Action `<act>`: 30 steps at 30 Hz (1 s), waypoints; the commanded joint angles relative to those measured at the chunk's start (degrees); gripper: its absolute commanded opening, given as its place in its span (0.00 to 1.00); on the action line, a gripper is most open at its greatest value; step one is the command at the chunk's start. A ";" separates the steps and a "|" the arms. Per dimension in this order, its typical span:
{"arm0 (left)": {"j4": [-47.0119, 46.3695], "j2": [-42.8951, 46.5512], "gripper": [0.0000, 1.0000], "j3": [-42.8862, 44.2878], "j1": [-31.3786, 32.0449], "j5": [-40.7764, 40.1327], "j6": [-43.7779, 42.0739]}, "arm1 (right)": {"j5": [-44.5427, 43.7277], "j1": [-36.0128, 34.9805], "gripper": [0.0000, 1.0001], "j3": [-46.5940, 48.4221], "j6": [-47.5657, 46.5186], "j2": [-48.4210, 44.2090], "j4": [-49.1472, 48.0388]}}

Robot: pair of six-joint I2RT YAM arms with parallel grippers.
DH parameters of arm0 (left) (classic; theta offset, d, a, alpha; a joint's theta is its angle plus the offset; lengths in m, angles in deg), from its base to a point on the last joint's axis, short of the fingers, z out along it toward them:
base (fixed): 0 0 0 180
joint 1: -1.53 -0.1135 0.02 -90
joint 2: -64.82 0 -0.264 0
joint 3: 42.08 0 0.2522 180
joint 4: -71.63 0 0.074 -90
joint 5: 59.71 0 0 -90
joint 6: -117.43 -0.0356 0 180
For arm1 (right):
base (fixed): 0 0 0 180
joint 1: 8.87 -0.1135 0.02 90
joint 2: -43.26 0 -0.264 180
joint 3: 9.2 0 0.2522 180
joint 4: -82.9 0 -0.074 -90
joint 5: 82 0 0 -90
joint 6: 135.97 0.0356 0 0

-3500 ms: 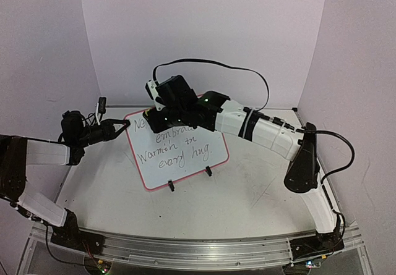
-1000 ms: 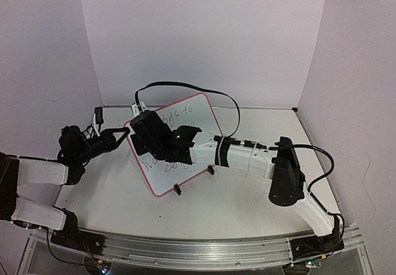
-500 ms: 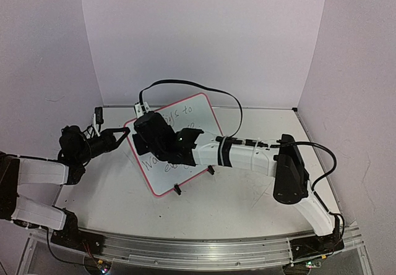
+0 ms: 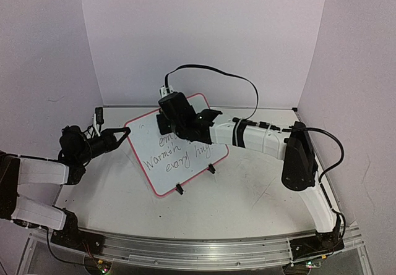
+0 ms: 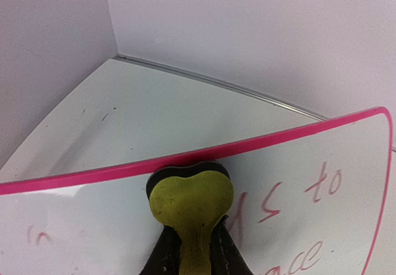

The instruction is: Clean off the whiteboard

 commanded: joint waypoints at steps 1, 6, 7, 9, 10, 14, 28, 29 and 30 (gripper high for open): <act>-2.30 -0.18 0.00 0.51 2.80 7.87 -4.65 | -2.83 5.09 0.03 -2.79 -1.01 -0.38 3.82; -2.34 -0.51 0.00 0.68 2.85 7.88 -4.74 | 2.67 3.97 0.03 -3.81 -1.49 -1.71 3.10; -2.30 -0.59 0.00 0.69 2.90 7.88 -4.74 | 3.54 3.12 0.03 -4.08 -2.04 -1.92 2.56; -2.32 -0.75 0.00 0.71 2.91 7.85 -4.74 | 3.69 0.47 0.03 -3.92 -4.20 -1.84 1.39; -2.34 -0.78 0.00 0.74 2.91 7.80 -4.74 | 3.75 -0.59 0.03 -3.44 -4.95 -1.60 1.16; -2.33 -0.62 0.00 0.67 3.01 7.70 -4.74 | 3.76 -5.07 0.03 -1.43 -5.84 -0.64 1.40; -2.33 0.47 0.00 0.28 3.43 7.44 -5.36 | -5.76 -9.32 0.03 9.78 -2.81 4.77 11.18; -2.35 0.65 0.00 0.27 3.41 7.44 -5.42 | -6.87 -8.99 0.03 9.42 -2.63 4.55 11.50; -2.37 0.76 0.00 0.22 3.40 7.44 -5.44 | -7.33 -8.47 0.03 8.80 -2.12 4.15 11.71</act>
